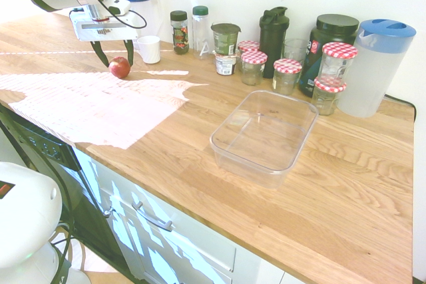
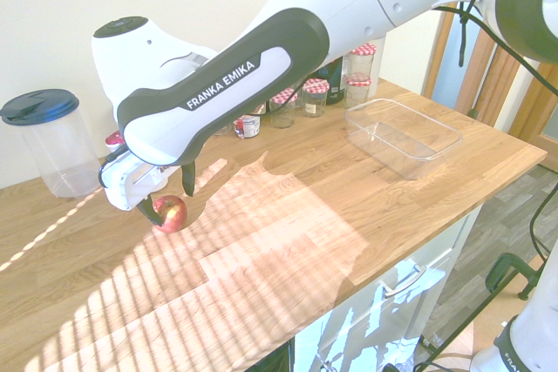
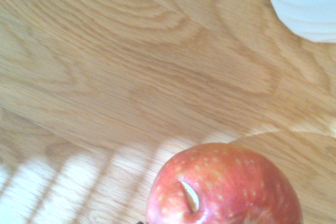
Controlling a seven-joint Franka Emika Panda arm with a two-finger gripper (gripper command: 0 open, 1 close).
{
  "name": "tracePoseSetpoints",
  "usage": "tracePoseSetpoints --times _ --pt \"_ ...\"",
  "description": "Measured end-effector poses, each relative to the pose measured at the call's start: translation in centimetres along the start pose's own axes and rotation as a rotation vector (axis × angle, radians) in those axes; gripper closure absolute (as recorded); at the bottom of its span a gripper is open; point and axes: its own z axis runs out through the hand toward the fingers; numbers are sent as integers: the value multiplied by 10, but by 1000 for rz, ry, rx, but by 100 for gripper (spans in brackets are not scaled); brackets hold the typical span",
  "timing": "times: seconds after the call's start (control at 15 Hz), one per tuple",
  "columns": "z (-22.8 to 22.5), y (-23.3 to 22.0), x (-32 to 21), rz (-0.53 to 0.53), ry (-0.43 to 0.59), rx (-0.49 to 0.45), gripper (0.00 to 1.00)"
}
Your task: Put the apple into the container
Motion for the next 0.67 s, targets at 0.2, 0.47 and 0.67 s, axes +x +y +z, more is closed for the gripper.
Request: tracePoseSetpoints --times 0.2,0.47,0.67 --pt "7 -1 -2 -7 -7 -6 100" --pt "12 -6 -3 -15 -6 5 100" --pt "17 -9 -2 -16 -7 12 100"
